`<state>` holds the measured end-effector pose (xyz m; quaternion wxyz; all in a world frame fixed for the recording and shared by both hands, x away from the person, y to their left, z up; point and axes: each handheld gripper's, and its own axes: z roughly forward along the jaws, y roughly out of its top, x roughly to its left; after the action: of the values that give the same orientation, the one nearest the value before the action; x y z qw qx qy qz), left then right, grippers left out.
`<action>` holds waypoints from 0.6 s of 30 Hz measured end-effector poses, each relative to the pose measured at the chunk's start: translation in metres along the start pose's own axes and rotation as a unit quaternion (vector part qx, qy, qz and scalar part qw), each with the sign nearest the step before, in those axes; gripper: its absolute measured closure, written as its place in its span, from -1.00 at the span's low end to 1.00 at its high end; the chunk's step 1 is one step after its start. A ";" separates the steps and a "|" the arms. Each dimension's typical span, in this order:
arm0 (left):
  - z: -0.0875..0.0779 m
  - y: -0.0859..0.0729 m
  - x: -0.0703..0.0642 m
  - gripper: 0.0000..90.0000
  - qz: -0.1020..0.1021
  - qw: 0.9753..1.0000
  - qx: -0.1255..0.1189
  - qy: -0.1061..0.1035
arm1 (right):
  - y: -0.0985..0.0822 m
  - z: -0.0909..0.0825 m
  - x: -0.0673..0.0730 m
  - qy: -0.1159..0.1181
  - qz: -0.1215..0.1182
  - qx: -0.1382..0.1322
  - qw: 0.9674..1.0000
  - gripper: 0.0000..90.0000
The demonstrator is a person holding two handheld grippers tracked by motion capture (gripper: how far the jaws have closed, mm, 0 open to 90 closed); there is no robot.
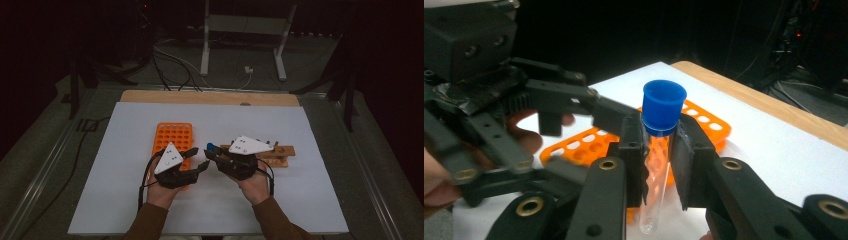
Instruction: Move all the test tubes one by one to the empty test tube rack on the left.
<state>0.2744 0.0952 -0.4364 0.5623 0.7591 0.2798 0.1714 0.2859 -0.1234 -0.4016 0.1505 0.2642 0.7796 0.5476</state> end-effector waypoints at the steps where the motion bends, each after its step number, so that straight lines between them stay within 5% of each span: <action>1: 0.001 0.000 0.000 0.11 0.001 1.000 0.002 -0.002 | 0.000 0.001 0.001 0.002 0.001 0.001 1.000 0.70; 7: 0.002 -0.001 0.000 0.44 0.004 1.000 0.003 -0.014 | 0.001 0.005 0.005 0.011 0.001 0.002 1.000 0.70; 18: 0.001 -0.001 0.002 0.72 0.012 1.000 0.002 -0.021 | 0.002 0.008 0.007 0.019 0.001 0.006 1.000 0.69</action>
<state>0.2762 0.0956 -0.4376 0.5644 0.7668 0.2593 0.1619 0.2850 -0.1132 -0.4020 0.1333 0.2557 0.7851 0.5481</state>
